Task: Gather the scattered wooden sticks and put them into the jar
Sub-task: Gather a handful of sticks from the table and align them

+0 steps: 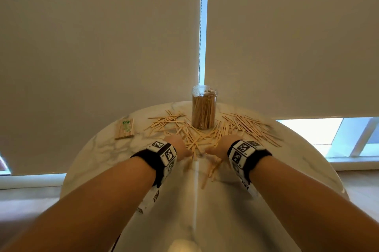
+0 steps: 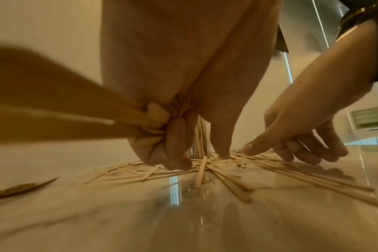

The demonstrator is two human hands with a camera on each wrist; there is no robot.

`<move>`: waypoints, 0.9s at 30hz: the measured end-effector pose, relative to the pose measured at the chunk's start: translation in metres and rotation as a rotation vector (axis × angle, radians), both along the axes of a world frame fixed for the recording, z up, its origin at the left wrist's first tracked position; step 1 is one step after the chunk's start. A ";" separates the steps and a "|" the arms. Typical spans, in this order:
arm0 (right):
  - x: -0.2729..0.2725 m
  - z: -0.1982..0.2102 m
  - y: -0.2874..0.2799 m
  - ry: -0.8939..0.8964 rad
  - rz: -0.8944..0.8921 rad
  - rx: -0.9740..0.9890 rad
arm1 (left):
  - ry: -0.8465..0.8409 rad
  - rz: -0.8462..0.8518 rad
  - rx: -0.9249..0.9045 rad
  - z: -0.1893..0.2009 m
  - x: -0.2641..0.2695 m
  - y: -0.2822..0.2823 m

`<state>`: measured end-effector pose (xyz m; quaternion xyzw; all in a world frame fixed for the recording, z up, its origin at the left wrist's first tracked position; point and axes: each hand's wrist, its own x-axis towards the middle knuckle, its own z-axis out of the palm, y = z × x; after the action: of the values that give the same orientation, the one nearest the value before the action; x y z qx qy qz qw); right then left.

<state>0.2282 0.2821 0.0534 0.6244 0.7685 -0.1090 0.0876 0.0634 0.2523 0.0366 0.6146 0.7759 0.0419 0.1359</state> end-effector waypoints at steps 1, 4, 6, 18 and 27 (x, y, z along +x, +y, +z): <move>-0.003 -0.001 0.004 -0.015 0.037 0.002 | -0.006 -0.004 -0.016 -0.004 0.005 0.004; -0.003 0.001 0.007 -0.065 0.094 -0.029 | 0.016 -0.015 -0.035 -0.015 0.017 0.014; 0.000 0.002 0.009 -0.054 0.137 -0.046 | 0.076 -0.025 -0.039 -0.017 0.022 0.014; 0.012 -0.004 -0.004 -0.213 0.148 0.045 | 0.324 -0.106 -0.089 -0.010 0.028 -0.010; 0.026 -0.009 -0.014 -0.176 0.082 0.020 | 0.249 -0.160 -0.072 0.014 0.019 -0.036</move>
<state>0.2540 0.2676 0.0445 0.6005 0.7837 -0.0422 0.1529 0.0824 0.2160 0.0503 0.6695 0.7364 -0.0734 0.0635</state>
